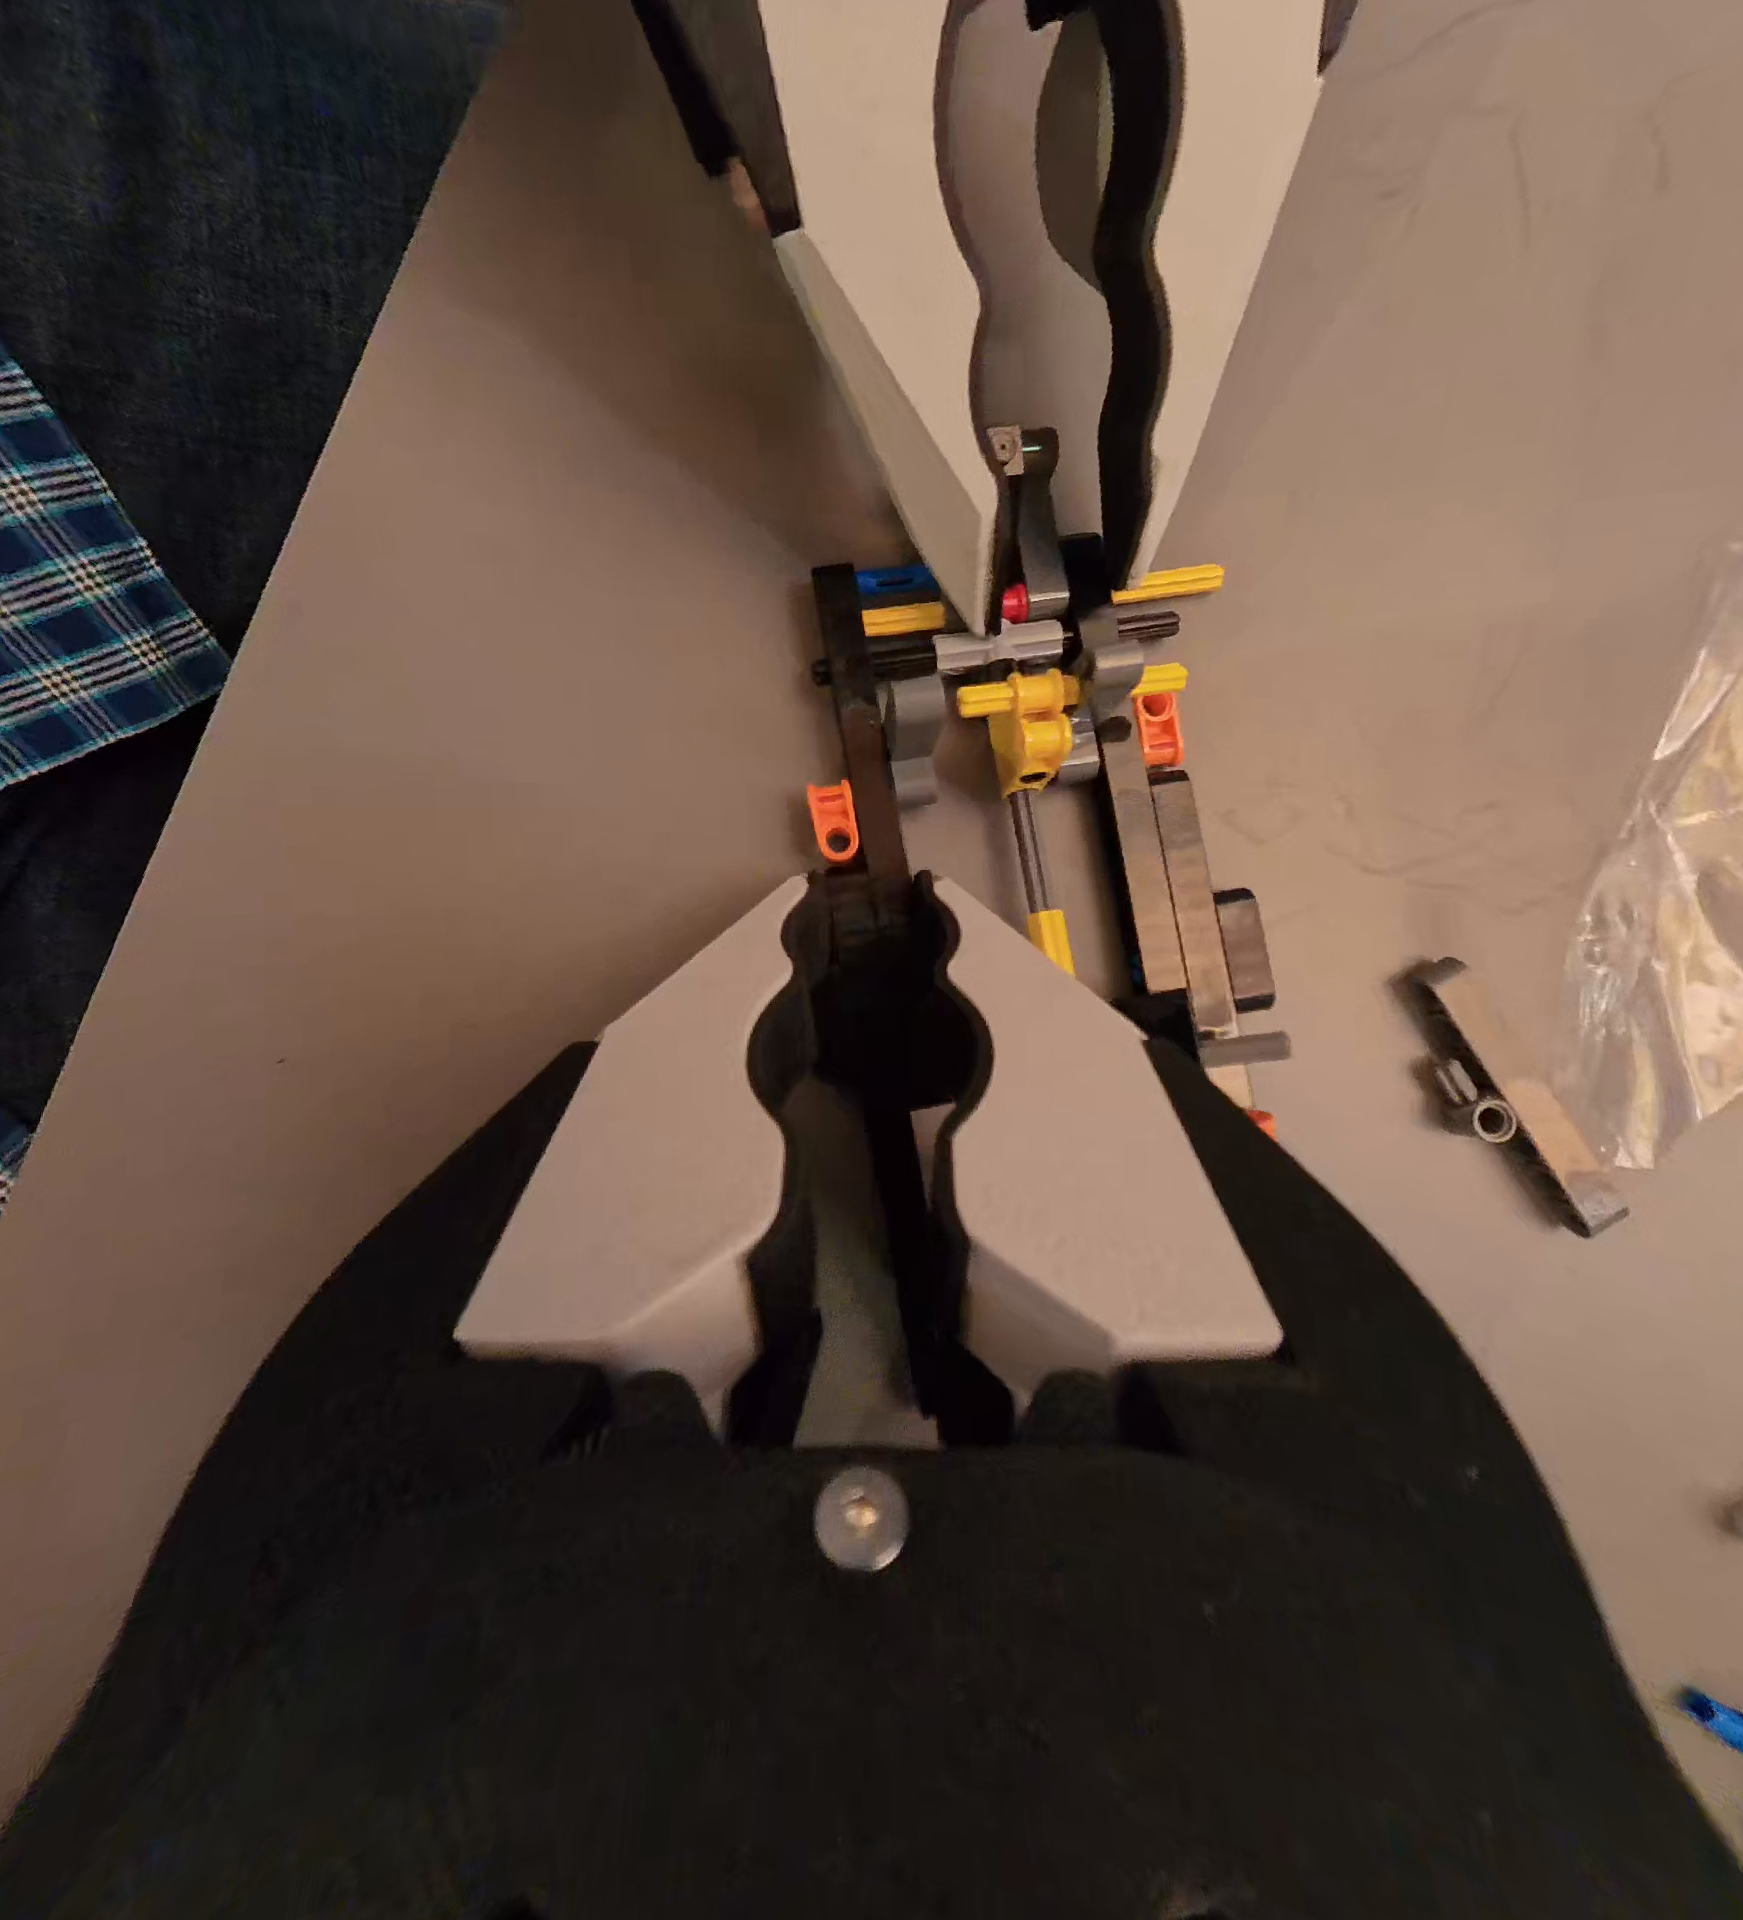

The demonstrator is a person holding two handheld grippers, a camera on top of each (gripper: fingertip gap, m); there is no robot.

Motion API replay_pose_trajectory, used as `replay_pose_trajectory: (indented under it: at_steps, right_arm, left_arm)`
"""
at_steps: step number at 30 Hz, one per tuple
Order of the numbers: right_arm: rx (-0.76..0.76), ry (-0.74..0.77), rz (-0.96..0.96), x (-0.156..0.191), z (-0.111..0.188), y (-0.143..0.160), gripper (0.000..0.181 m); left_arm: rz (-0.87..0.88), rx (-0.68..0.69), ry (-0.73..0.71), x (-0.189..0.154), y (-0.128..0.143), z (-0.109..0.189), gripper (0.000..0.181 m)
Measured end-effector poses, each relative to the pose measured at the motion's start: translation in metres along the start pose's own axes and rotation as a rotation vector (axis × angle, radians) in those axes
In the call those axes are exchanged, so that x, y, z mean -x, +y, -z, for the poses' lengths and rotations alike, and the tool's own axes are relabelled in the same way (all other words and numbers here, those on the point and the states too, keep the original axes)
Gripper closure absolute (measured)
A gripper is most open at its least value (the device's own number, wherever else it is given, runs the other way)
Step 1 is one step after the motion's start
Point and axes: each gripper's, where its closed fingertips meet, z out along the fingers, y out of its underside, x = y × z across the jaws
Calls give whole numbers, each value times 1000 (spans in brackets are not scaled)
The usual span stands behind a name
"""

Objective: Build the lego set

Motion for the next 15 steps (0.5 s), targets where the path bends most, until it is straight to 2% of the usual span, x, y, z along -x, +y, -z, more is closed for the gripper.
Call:
replay_pose_trajectory:
  at_steps: [9, 11, 15]
  right_arm:
    - [-5, 11, 28, 3, 0, 0, 167]
    - [-7, 13, 32, 3, 0, 0, 158]
    - [-15, 18, 52, 5, 1, -2, 152]
  left_arm:
    - [27, -4, 15, 0, 0, 0, 153]
    - [35, -4, 21, 0, 1, 0, 149]
    - [37, -4, 19, 2, 1, 3, 144]
